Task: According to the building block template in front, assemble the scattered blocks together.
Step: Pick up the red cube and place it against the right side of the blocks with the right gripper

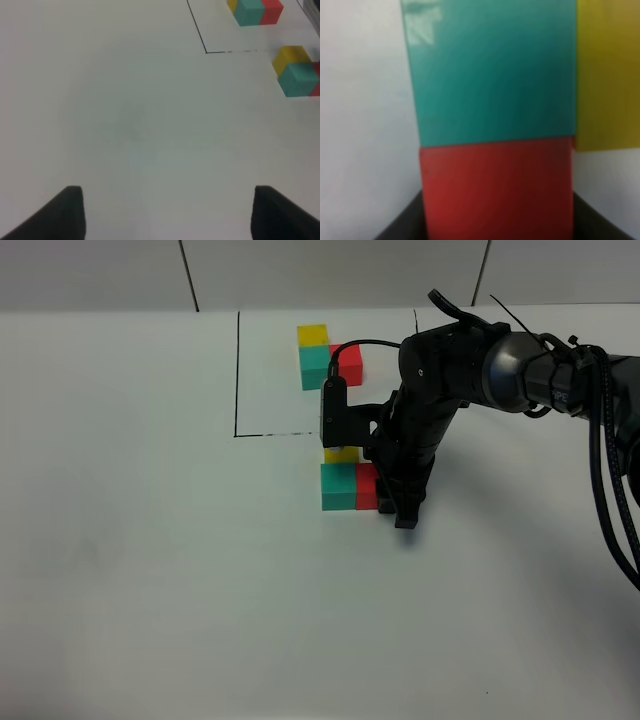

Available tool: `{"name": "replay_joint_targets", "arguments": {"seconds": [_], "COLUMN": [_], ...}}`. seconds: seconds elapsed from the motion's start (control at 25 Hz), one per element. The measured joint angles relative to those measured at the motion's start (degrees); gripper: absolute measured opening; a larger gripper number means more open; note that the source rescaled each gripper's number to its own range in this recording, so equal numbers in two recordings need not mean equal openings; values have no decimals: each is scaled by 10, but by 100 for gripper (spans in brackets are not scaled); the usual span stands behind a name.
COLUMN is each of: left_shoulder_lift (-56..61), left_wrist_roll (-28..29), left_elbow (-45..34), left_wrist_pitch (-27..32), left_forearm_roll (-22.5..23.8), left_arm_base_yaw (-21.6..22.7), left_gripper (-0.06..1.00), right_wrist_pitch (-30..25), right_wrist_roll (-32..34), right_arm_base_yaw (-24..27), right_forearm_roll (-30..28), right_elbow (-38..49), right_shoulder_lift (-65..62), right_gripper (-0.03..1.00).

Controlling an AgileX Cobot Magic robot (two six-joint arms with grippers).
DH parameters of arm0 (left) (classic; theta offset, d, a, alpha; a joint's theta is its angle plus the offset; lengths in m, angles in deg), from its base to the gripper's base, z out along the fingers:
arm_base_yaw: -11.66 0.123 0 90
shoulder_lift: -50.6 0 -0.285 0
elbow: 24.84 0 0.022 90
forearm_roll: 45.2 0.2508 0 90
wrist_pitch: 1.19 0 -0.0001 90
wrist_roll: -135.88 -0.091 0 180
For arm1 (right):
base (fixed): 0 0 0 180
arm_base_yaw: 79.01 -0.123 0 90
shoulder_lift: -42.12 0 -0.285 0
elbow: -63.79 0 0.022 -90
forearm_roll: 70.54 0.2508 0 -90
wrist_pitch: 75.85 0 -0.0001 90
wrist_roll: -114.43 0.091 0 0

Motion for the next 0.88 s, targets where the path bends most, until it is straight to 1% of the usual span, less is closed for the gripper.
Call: {"name": "replay_joint_targets", "arguments": {"seconds": [0.44, 0.52, 0.6, 0.8, 0.88], "left_shoulder_lift": [0, 0, 0, 0, 0], "left_wrist_roll": [0, 0, 0, 0, 0], "left_elbow": [0, 0, 0, 0, 0], "left_wrist_pitch": [0, 0, 0, 0, 0], "left_forearm_roll": [0, 0, 0, 0, 0], "left_arm_base_yaw": [0, 0, 0, 0, 0], "left_gripper": [60, 60, 60, 60, 60], "right_wrist_pitch": [-2, -2, -5, -6, -6], "right_wrist_roll": [1, 1, 1, 5, 11], "right_arm_base_yaw": [0, 0, 0, -2, -2], "right_forearm_roll": [0, 1, 4, 4, 0], "right_elbow": [0, 0, 0, 0, 0], "right_shoulder_lift": [0, 0, 1, -2, -6], "right_gripper": [1, 3, 13, 57, 71]}}
